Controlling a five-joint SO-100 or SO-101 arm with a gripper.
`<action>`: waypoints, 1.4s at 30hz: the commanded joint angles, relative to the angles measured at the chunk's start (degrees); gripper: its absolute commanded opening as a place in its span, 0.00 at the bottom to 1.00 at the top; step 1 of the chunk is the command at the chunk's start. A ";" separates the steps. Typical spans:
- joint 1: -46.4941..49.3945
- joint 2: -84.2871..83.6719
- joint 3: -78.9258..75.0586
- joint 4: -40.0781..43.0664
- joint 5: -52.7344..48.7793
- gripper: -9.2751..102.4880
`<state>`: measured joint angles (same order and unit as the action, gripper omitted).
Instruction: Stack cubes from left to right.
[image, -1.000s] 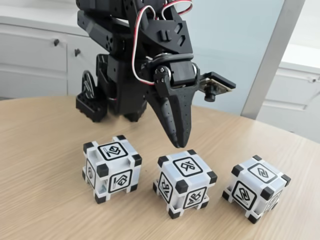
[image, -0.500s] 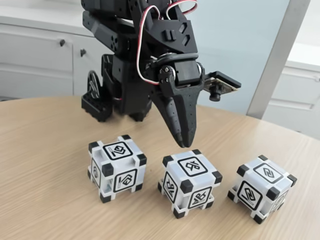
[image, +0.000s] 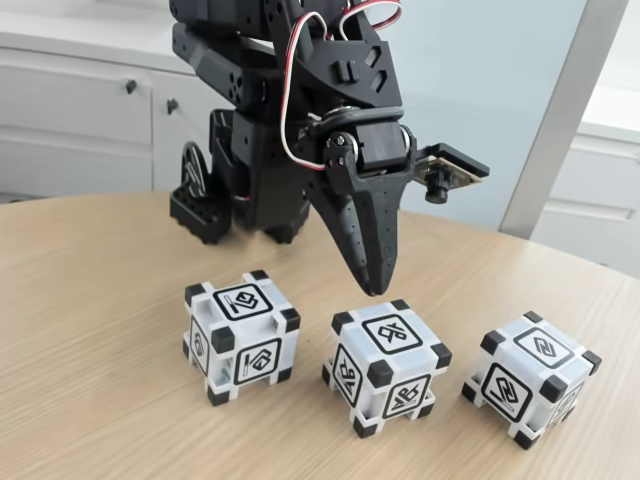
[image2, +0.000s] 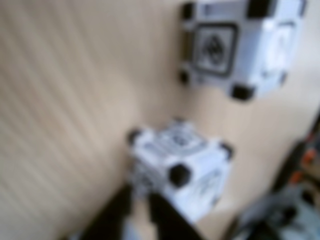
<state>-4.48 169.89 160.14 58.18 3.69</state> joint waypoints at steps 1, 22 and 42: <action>0.26 0.53 -0.44 -0.09 -0.18 0.09; 0.26 0.53 -1.05 -0.97 -3.87 0.08; -0.88 -35.86 -49.22 0.18 11.51 0.19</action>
<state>-5.01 144.23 119.79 58.18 14.50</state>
